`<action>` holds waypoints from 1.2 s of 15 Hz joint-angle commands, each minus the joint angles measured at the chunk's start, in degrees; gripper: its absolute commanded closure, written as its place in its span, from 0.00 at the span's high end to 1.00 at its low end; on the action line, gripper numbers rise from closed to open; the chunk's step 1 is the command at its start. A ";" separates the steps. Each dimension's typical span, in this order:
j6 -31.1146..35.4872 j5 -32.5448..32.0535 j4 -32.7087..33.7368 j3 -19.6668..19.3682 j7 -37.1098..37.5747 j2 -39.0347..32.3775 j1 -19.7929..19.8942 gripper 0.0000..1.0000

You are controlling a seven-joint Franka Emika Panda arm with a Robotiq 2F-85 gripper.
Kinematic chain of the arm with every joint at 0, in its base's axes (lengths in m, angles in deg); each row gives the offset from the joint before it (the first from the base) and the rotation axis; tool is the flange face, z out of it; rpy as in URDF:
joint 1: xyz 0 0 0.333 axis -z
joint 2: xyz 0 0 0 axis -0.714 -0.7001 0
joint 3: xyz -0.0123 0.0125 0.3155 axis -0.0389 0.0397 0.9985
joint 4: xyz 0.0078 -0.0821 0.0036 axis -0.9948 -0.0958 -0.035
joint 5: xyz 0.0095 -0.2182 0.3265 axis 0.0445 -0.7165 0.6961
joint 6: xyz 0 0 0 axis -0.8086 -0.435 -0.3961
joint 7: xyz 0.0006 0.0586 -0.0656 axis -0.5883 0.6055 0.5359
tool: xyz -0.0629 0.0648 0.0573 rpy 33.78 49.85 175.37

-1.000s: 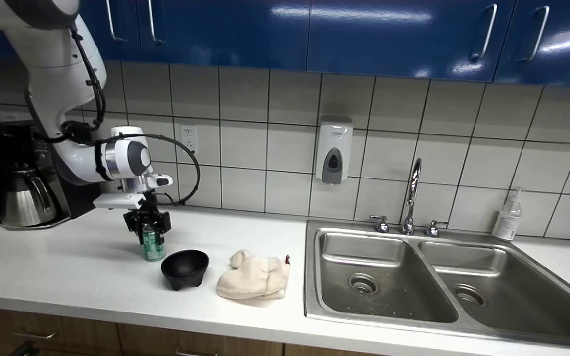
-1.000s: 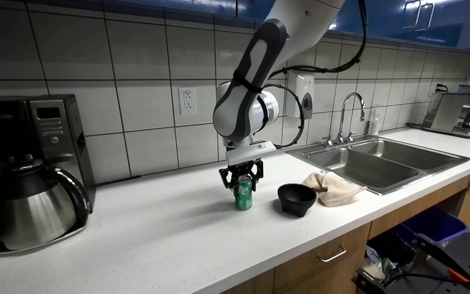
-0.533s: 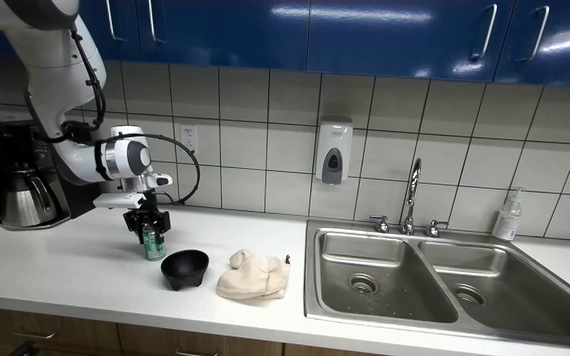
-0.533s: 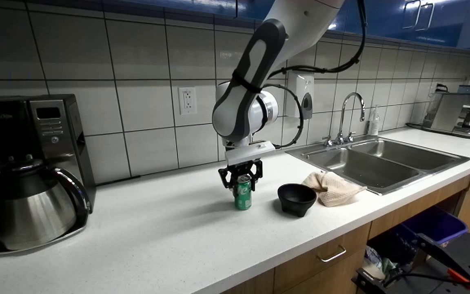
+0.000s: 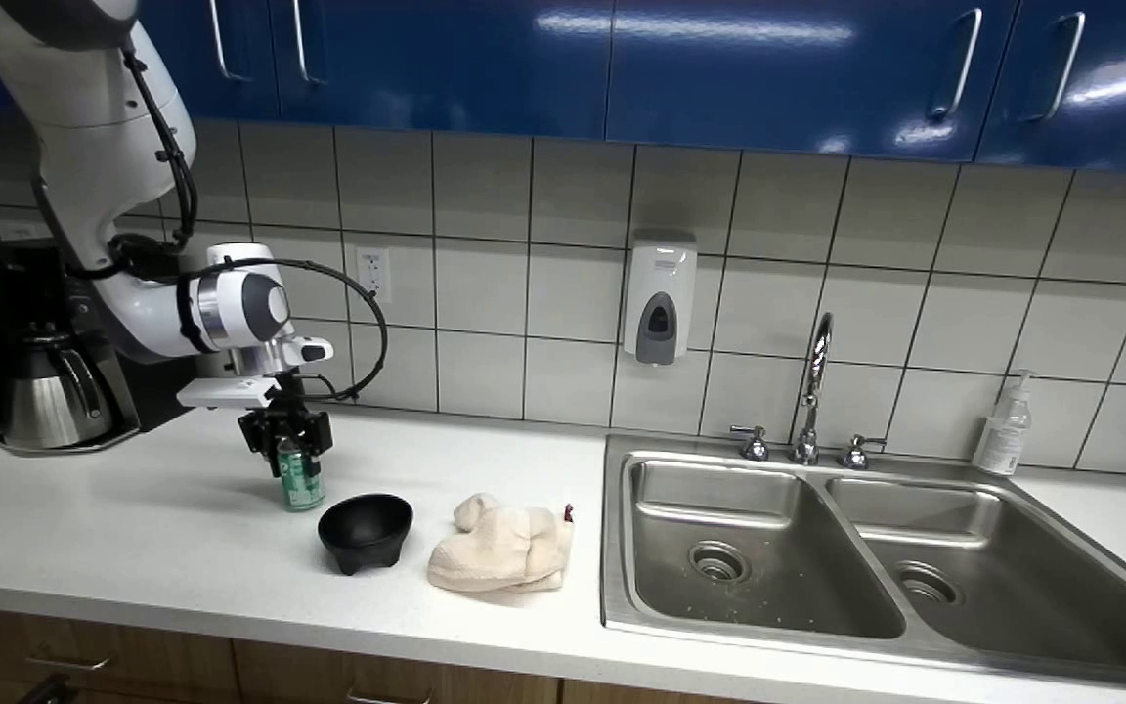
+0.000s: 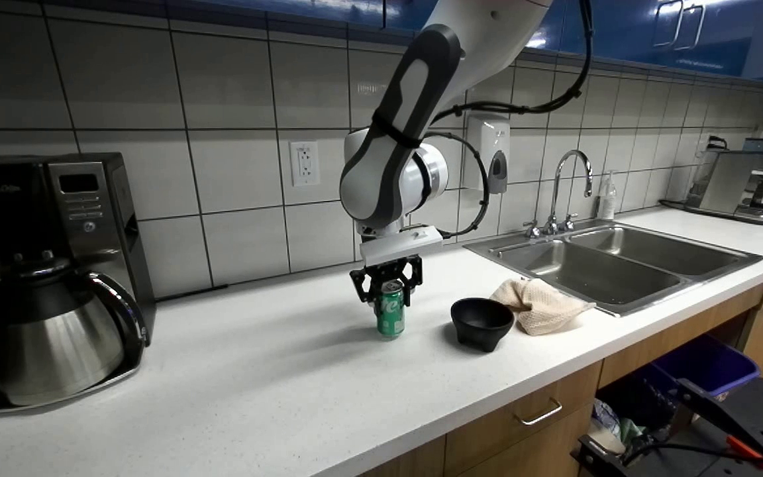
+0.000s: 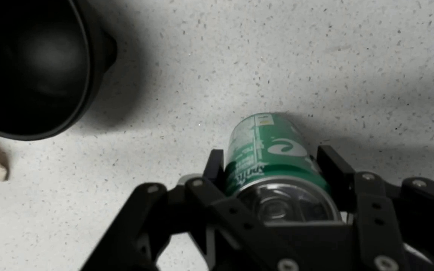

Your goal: Put the can in the bowl

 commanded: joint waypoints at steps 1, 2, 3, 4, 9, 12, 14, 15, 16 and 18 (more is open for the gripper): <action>0.77 -1.03 -3.59 -1.86 2.35 4.62 -1.71 0.40; 0.78 -1.24 -3.90 -2.15 2.60 5.13 -1.94 0.40; 0.84 -1.49 -4.34 -2.42 2.84 5.81 -2.14 0.40; 0.87 -1.80 -4.82 -2.73 3.10 6.47 -2.33 0.40; 0.72 -2.60 -7.15 -3.35 3.66 9.18 -2.27 0.40; 0.89 -2.88 -8.62 -3.64 3.51 10.53 -1.88 0.40; 1.01 -3.29 -9.56 -3.95 3.55 11.28 -1.79 0.40; 1.08 -3.44 -10.04 -4.09 3.53 11.67 -1.69 0.40; 1.13 -3.57 -10.41 -4.21 3.50 11.99 -1.61 0.40; 1.11 -4.10 -11.10 -4.57 3.57 12.66 -1.56 0.40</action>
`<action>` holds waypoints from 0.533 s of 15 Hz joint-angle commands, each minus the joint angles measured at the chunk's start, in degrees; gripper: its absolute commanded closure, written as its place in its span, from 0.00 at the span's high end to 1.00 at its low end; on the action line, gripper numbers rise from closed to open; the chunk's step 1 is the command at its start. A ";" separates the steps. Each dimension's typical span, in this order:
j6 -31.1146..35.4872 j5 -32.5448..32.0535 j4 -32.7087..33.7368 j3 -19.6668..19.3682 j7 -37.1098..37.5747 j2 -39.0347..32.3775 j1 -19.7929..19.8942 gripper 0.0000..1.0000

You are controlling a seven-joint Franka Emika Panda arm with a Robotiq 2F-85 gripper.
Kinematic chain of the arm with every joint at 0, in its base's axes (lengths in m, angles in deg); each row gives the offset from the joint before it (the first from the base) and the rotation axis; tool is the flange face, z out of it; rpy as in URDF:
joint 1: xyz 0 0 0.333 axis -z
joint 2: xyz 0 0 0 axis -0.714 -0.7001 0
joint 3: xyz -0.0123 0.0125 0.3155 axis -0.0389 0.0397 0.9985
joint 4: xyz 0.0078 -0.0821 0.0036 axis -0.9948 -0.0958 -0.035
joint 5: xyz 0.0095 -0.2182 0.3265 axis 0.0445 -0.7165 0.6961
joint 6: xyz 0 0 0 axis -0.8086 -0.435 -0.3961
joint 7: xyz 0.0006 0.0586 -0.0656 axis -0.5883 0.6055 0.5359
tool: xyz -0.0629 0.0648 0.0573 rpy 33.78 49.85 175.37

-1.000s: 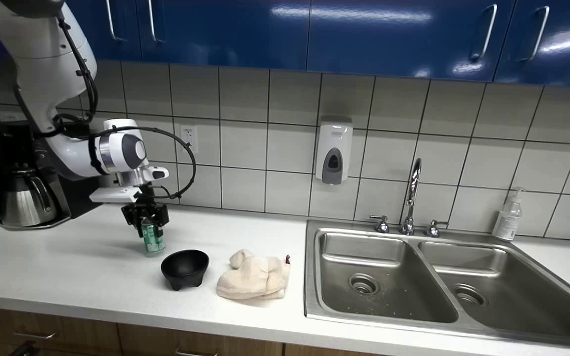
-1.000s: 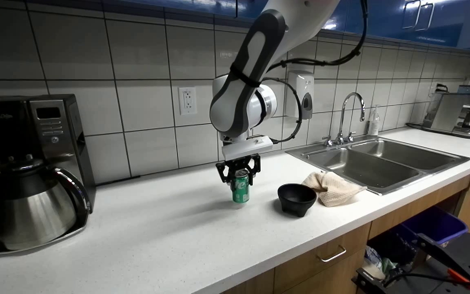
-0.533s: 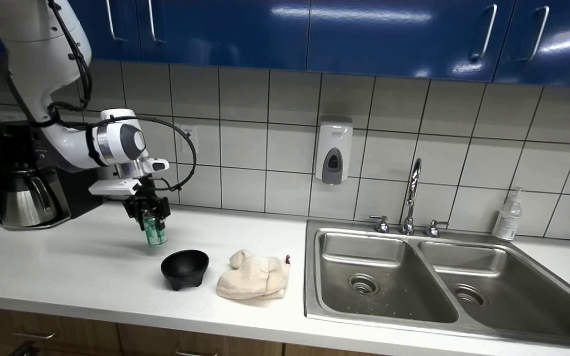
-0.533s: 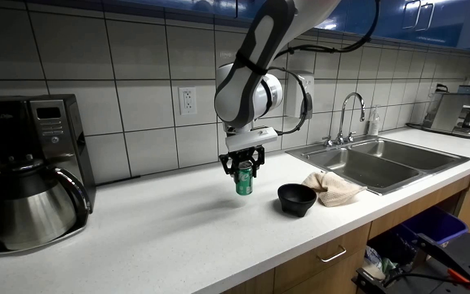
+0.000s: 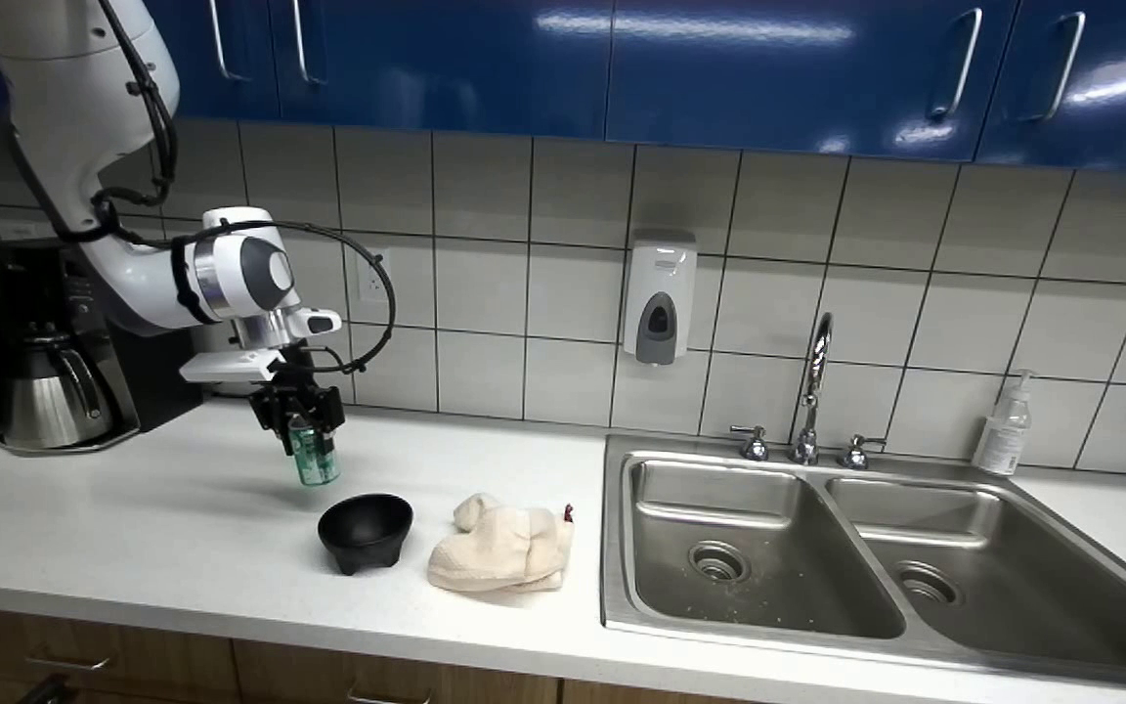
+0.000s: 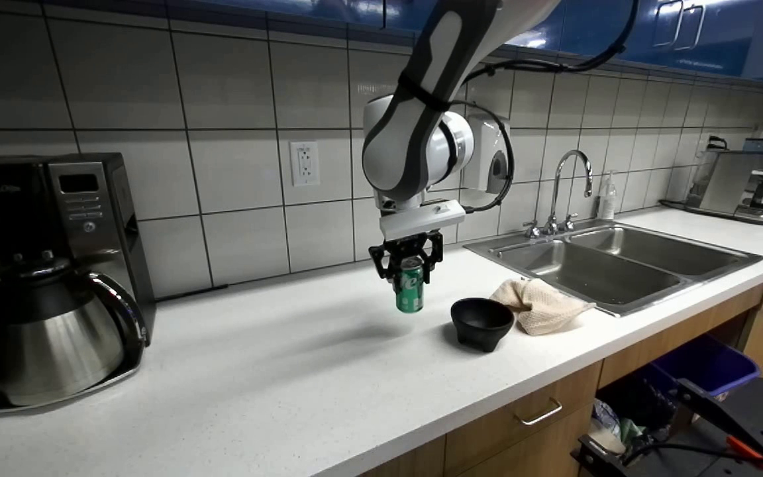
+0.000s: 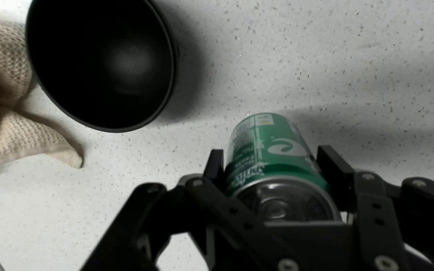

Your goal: Put the can in the bowl

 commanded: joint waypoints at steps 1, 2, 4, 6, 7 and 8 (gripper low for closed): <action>0.71 -2.82 -3.56 -0.75 1.95 4.03 0.06 0.40; 0.75 -3.27 -3.93 -0.95 2.07 4.42 0.02 0.40; 0.88 -4.13 -4.60 -1.16 2.14 5.18 0.12 0.40; 1.00 -4.85 -5.04 -1.20 2.20 5.90 0.20 0.40; 1.28 -5.04 -5.42 -1.15 2.14 6.34 0.36 0.40; 1.51 -5.34 -5.82 -1.16 2.15 6.76 0.45 0.40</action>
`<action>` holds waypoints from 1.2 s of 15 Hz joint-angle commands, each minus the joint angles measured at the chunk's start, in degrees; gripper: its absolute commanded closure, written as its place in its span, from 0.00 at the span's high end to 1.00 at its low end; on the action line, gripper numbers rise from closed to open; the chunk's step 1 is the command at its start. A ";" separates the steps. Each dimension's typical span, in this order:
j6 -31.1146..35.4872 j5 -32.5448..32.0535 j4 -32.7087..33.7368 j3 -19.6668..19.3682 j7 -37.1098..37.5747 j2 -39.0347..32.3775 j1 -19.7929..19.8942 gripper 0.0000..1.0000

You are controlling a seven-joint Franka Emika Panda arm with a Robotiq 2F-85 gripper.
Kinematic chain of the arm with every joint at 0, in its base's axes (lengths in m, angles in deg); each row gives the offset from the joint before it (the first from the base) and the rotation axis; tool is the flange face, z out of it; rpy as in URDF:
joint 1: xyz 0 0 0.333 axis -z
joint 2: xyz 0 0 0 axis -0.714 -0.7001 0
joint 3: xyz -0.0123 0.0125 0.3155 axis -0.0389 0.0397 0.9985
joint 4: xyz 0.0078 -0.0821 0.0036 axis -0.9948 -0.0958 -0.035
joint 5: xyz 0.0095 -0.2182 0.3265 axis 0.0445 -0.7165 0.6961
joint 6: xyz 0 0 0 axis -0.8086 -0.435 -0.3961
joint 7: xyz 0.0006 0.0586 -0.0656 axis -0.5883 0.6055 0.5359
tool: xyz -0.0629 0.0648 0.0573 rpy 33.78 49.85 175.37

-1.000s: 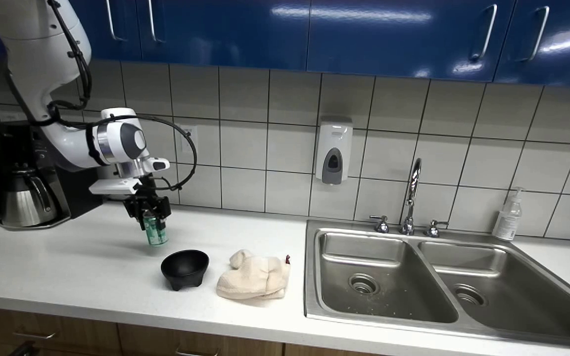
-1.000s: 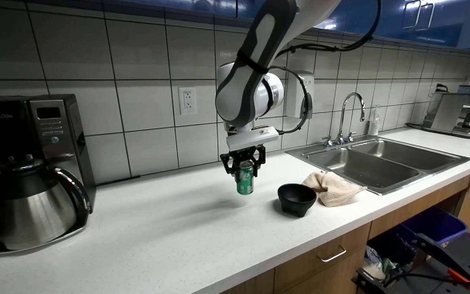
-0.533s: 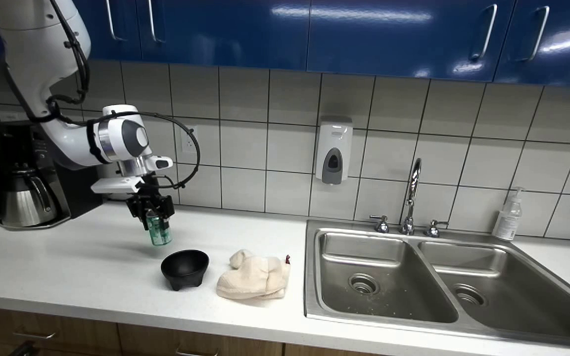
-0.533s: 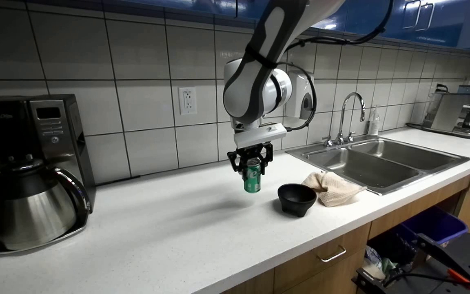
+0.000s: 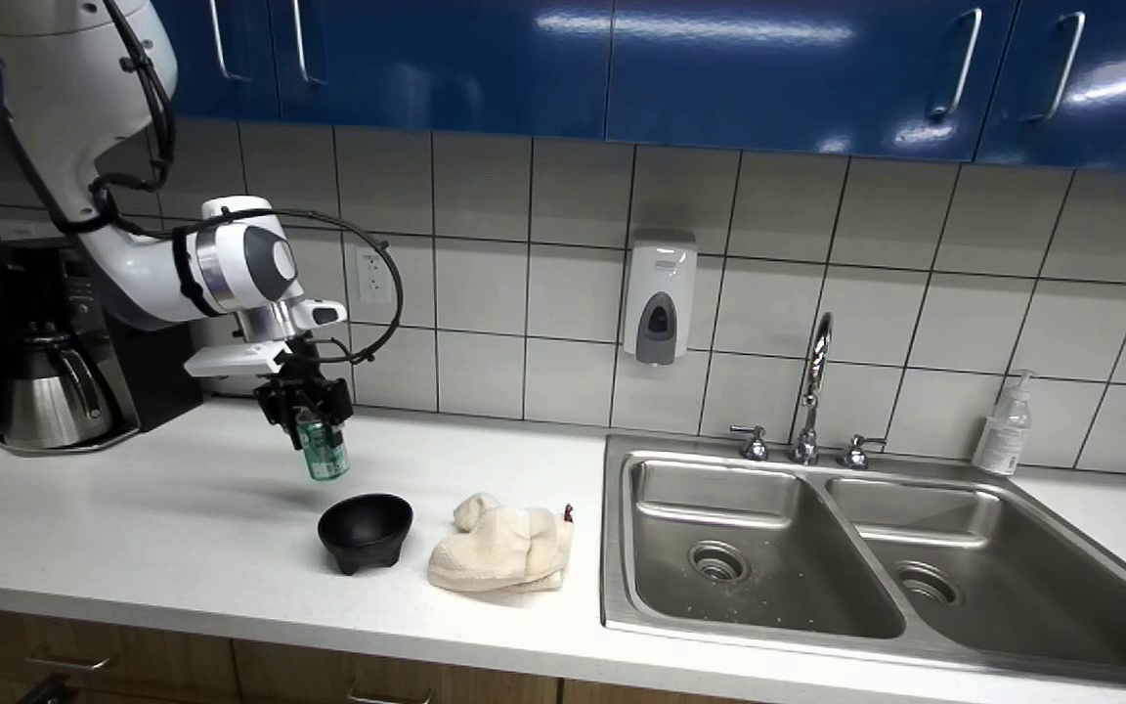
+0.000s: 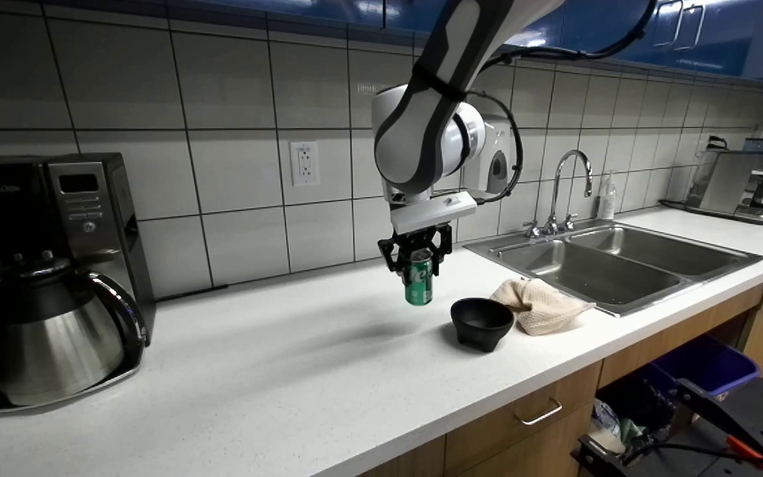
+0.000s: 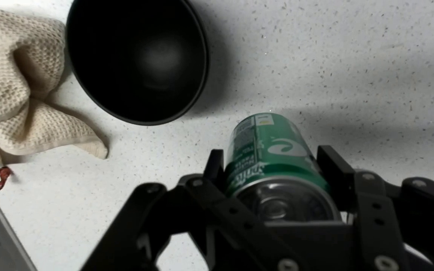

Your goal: Put the can in the bowl

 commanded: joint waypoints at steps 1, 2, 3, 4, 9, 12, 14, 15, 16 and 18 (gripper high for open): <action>1.35 -2.78 -3.60 -0.10 1.81 4.19 0.59 0.40; 1.60 -3.08 -4.09 -0.20 1.85 4.51 0.76 0.40; 2.02 -3.32 -4.69 -0.27 1.73 4.80 1.03 0.40; 2.50 -3.54 -5.37 -0.39 1.67 5.12 1.30 0.40; 6.05 -4.46 -8.95 -1.65 1.42 6.16 2.33 0.40; 7.88 -5.61 -10.59 -2.77 1.61 6.95 2.23 0.40; 9.06 -6.32 -11.72 -3.40 1.67 7.75 2.14 0.40; 9.51 -6.96 -12.29 -3.86 2.08 8.14 1.87 0.40; 9.85 -7.61 -12.91 -4.23 2.39 8.64 1.63 0.40; 10.65 -9.04 -14.17 -4.81 3.10 9.58 1.50 0.40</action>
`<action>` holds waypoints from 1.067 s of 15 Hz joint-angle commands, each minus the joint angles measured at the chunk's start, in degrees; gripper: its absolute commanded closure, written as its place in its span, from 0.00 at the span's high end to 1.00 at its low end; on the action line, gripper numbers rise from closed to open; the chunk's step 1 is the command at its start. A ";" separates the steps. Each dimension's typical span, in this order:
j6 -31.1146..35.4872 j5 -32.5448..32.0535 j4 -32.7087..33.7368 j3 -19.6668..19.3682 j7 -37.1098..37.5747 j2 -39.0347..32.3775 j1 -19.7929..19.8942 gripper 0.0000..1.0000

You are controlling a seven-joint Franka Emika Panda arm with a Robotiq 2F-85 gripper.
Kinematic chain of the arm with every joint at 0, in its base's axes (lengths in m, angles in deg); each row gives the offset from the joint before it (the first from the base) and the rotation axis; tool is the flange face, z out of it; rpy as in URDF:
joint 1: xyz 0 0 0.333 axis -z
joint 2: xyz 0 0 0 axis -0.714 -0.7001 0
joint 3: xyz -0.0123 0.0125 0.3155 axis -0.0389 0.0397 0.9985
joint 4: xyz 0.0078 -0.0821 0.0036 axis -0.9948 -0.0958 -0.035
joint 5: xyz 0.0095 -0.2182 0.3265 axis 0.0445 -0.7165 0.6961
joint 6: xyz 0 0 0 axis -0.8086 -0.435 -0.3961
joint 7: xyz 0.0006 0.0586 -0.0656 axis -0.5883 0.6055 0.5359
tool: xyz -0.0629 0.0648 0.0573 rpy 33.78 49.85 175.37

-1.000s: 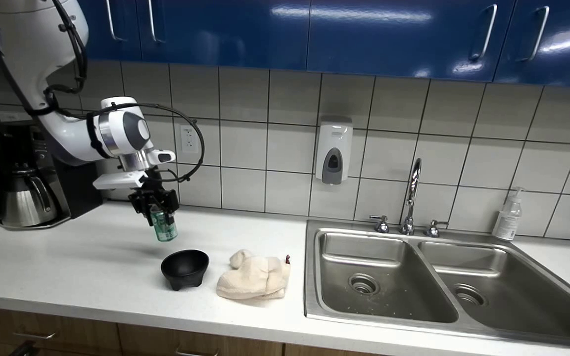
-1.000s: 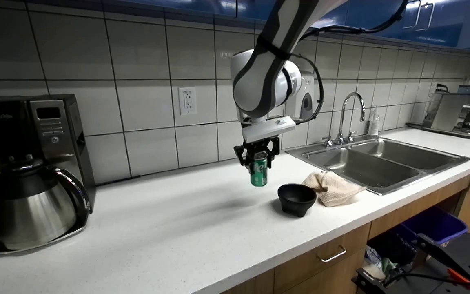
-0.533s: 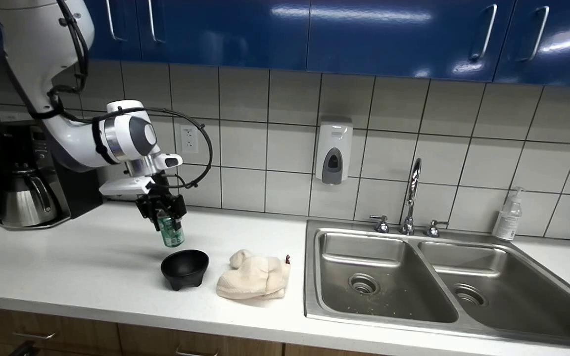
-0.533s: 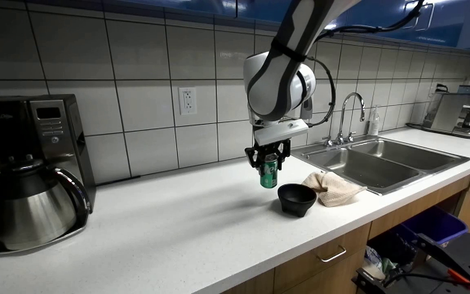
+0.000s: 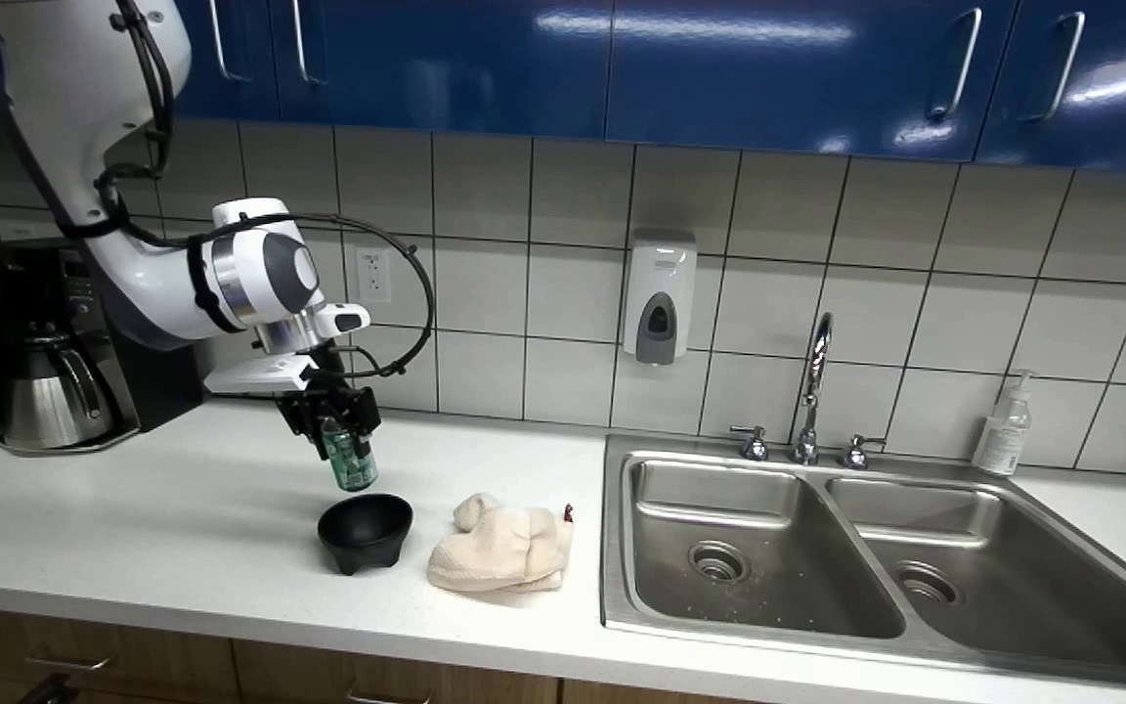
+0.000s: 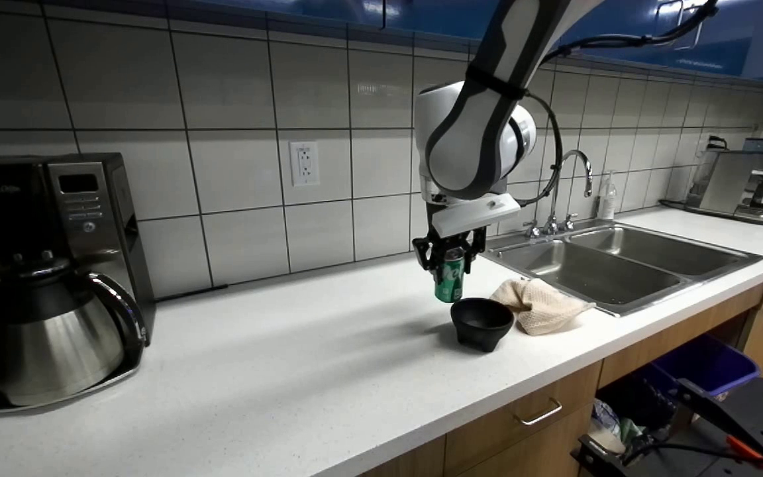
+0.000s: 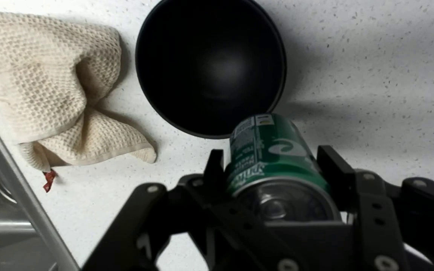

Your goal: Put the can in the bowl

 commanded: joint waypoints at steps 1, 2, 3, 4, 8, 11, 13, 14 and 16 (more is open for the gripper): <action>1.72 -4.14 -4.33 -1.26 3.22 4.60 -0.33 0.40; 1.99 -4.94 -5.13 -1.55 3.87 5.22 -0.31 0.40; 2.17 -5.75 -5.86 -1.76 4.42 5.74 -0.23 0.40; 2.41 -6.46 -6.61 -1.94 5.01 6.24 -0.14 0.40; 3.24 -8.47 -9.29 -2.27 6.56 7.53 0.56 0.40; 3.65 -9.12 -10.88 -2.29 7.05 7.96 1.21 0.40; 3.96 -9.44 -11.75 -2.43 7.24 8.01 1.50 0.40; 4.12 -9.41 -12.11 -2.47 7.20 7.94 1.68 0.40; 4.55 -9.12 -12.80 -2.52 6.89 7.49 2.07 0.40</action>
